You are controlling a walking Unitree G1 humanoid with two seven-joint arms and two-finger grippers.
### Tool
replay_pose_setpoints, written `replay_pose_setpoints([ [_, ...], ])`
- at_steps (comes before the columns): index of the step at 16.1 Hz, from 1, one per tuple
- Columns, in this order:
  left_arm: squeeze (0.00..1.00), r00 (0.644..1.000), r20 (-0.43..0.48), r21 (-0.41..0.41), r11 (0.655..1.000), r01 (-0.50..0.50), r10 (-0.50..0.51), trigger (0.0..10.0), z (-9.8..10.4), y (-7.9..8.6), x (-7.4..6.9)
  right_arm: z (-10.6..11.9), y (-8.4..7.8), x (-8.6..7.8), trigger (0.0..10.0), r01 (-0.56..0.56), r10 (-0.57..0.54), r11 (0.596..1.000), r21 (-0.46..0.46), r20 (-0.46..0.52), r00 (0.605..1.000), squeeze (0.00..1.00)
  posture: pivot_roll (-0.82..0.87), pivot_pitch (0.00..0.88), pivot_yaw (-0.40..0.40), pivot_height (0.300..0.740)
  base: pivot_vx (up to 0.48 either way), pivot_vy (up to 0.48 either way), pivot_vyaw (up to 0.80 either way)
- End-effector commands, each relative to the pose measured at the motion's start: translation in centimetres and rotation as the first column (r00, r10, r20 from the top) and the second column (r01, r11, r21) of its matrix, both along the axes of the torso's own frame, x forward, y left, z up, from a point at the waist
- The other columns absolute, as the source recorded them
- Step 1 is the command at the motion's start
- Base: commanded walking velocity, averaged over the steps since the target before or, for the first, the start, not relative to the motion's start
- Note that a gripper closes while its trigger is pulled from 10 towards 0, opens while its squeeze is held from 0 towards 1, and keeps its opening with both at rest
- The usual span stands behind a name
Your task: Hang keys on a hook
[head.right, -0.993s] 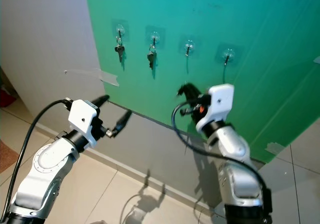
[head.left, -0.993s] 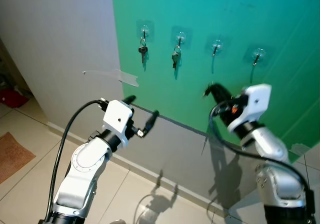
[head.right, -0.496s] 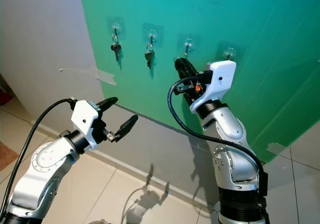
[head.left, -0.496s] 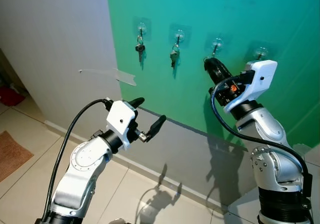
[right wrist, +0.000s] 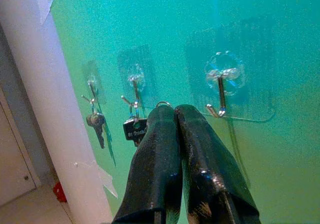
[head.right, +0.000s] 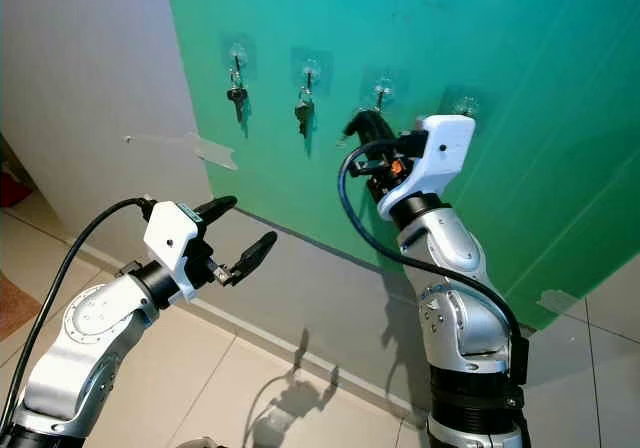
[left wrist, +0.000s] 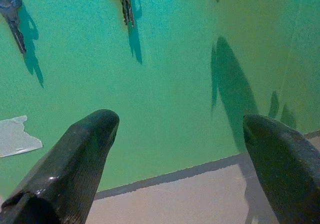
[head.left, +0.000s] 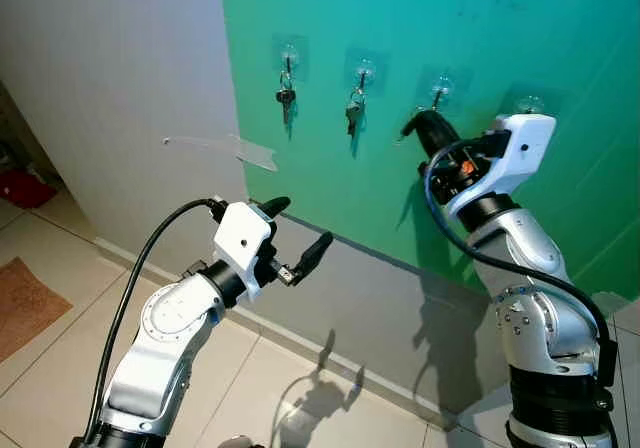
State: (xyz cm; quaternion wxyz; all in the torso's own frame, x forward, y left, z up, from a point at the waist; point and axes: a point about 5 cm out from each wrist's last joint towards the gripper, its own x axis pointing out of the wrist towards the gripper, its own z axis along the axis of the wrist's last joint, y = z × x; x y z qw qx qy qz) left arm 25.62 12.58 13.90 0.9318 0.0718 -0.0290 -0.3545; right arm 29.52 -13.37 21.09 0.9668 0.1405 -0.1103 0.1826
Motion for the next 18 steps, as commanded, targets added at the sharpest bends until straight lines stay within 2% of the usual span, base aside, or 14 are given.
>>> replay_pose_setpoints([
  [1, 0.0, 1.0, 0.012, 0.006, 1.0, 0.022, -0.022, 10.0, 0.4, -0.4, 0.0, 0.4, -0.4, 0.4, 10.0, 0.025, -0.025, 0.999, 0.02, -0.006, 1.0, 0.0, -0.07, 0.0, -0.037, 0.74, 0.0, 0.0, 0.0],
  [6, 0.0, 1.0, 0.011, 0.004, 1.0, 0.028, -0.028, 10.0, 0.4, -0.5, -0.1, 0.1, -0.9, 0.7, 10.0, 0.077, -0.075, 0.996, 0.053, -0.044, 0.996, 0.0, -0.07, 0.0, -0.036, 0.74, 0.0, 0.0, 0.0],
  [13, 0.0, 1.0, 0.004, 0.001, 1.0, 0.031, -0.031, 10.0, 0.4, -0.5, 0.1, -2.1, -0.7, 1.0, 10.0, 0.07, -0.072, 0.997, -0.013, -0.193, 0.979, 0.0, -0.07, 0.0, -0.035, 0.74, 0.0, 0.0, 0.0],
  [15, 0.0, 1.0, 0.006, 0.001, 1.0, 0.03, -0.03, 10.0, 0.4, -0.5, 0.2, -2.4, -0.6, 0.9, 10.0, 0.063, -0.067, 0.998, -0.026, -0.204, 0.977, 0.0, -0.07, 0.0, -0.035, 0.74, 0.0, 0.0, 0.0],
  [18, 0.0, 1.0, 0.008, -0.001, 1.0, 0.03, -0.03, 10.0, 0.4, -0.6, 0.3, -1.5, -0.4, 0.8, 10.0, 0.04, -0.036, 0.999, 0.026, -0.162, 0.986, 0.0, -0.07, 0.0, -0.036, 0.74, 0.0, 0.0, 0.0],
])
